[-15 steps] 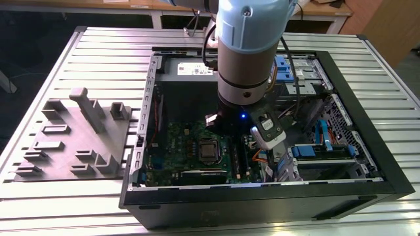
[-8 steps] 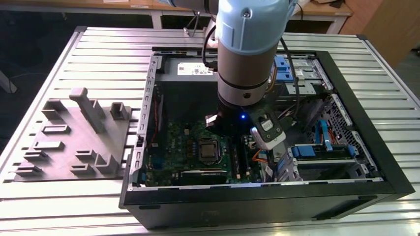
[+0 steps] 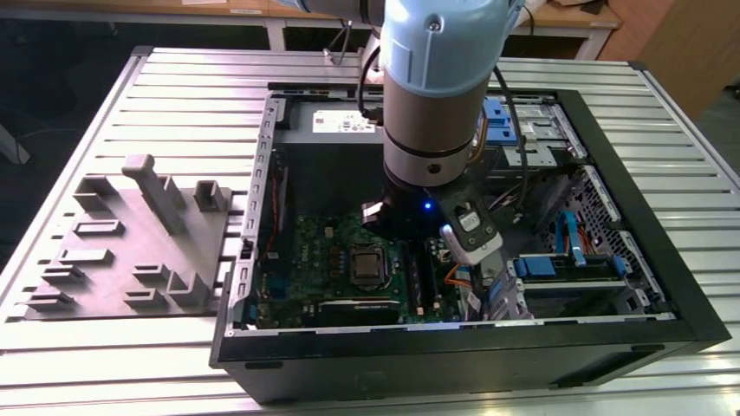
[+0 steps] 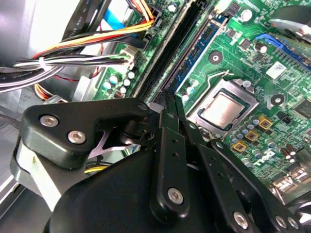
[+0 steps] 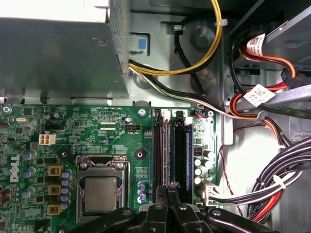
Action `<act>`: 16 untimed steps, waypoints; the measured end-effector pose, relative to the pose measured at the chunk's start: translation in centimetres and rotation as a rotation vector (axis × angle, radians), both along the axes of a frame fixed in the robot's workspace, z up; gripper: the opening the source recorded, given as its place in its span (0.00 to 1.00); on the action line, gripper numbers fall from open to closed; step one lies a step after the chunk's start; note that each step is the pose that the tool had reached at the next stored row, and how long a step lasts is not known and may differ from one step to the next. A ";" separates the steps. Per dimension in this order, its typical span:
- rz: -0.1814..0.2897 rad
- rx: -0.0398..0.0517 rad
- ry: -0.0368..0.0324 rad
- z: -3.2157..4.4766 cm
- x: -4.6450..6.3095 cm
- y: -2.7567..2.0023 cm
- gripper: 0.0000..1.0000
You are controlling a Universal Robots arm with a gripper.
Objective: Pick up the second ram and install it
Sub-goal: 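Insert the second ram into the second slot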
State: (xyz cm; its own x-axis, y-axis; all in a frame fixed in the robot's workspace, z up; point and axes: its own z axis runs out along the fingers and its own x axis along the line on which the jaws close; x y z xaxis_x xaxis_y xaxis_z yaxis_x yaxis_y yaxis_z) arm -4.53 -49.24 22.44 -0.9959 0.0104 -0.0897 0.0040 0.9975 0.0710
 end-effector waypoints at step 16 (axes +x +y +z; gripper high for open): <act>-0.014 0.0012 0.0000 -0.03 0.0 0.00 0.11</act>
State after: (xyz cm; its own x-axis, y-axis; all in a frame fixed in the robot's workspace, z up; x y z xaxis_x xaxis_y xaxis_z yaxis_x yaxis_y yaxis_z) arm -4.53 -49.24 22.41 -0.9957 0.0241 -0.0897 0.0177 0.9972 0.0722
